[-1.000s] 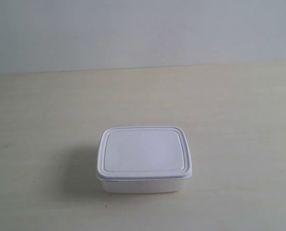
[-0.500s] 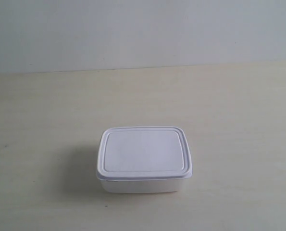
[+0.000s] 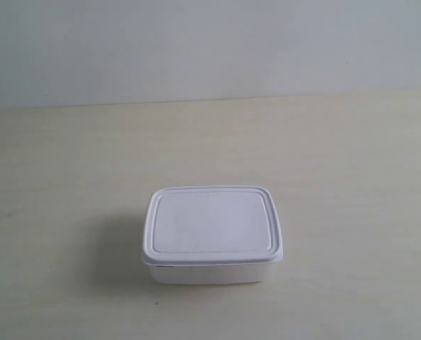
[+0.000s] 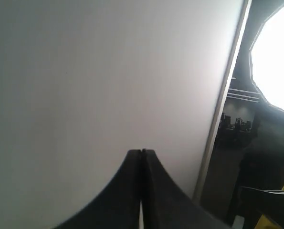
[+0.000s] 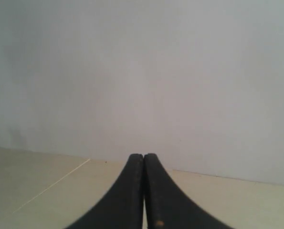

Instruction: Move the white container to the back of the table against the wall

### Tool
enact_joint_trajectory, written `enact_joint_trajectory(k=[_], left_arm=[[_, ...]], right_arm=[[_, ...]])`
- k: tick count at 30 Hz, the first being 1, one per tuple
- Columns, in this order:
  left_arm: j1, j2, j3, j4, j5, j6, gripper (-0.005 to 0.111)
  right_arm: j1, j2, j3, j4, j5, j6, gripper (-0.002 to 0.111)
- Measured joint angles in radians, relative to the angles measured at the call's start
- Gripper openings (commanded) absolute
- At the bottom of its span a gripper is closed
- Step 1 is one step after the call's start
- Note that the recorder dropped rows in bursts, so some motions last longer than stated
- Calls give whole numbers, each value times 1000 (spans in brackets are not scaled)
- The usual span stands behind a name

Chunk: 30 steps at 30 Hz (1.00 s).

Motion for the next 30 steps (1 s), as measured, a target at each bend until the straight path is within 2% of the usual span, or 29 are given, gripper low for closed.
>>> enact_joint_trajectory(k=[3, 6, 11, 14, 16, 20, 24, 30], left_arm=[[-2, 82, -32, 26, -2, -2, 0], [-33, 179, -41, 69, -9, -7, 0], [-271, 419, -3, 116, -41, 2, 0], [-372, 490, 32, 120, -53, 4, 0], [-447, 544, 73, 122, -16, 11, 0], [-553, 627, 154, 122, 117, 43, 0], [-622, 697, 211, 122, 224, 121, 0], [-635, 764, 217, 122, 319, 158, 0]], right_arm=[[12, 47, -11, -4, 20, -12, 0], [14, 114, -16, -5, 27, -27, 0], [44, 283, -17, -8, -69, -58, 0], [91, 346, -17, -9, -131, -87, 0], [127, 375, -15, -9, -165, -133, 0], [135, 415, 21, -9, -167, -173, 0], [135, 502, 49, -11, -161, -175, 0], [135, 657, 49, -11, -159, -155, 0]])
